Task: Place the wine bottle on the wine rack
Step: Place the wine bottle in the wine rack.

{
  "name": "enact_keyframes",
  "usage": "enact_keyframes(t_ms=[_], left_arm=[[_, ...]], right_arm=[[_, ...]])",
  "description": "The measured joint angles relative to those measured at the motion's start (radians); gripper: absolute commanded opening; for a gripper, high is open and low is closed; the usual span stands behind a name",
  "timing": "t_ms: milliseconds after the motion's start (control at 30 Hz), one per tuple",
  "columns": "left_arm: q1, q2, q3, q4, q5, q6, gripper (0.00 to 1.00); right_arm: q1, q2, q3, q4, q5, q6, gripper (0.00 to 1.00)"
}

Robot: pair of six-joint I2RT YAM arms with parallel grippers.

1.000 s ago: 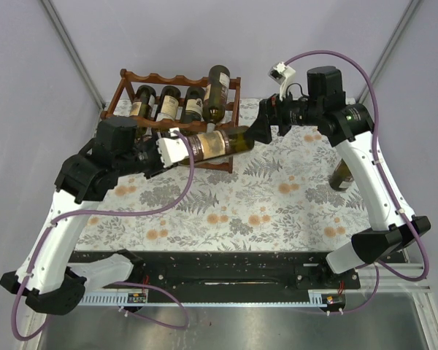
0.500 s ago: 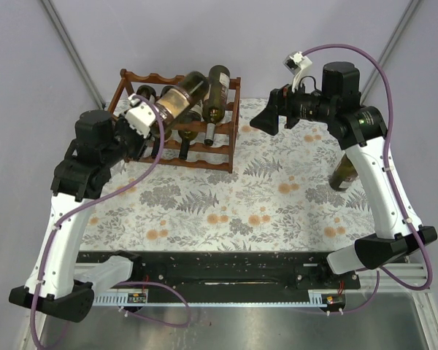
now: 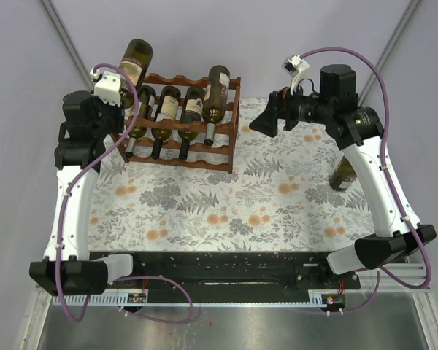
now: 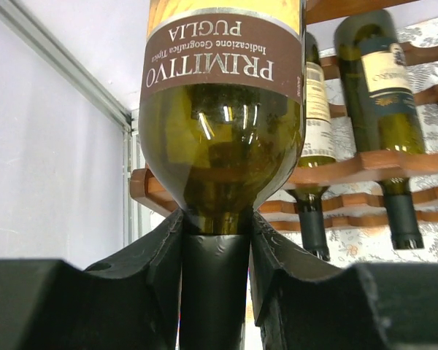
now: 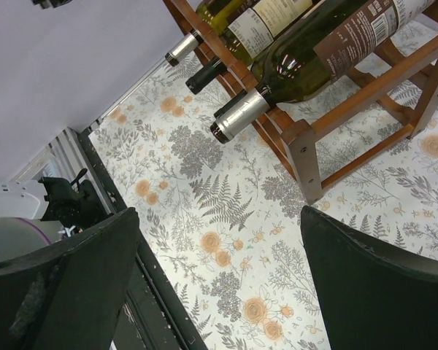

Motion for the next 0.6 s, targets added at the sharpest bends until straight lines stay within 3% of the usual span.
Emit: enact_keyframes(t_ms=[600], left_arm=[[0.064,0.326,0.157,0.068,-0.042,-0.048,0.0]], right_arm=[[-0.003,0.0,-0.053,0.016,-0.042,0.0,1.0]])
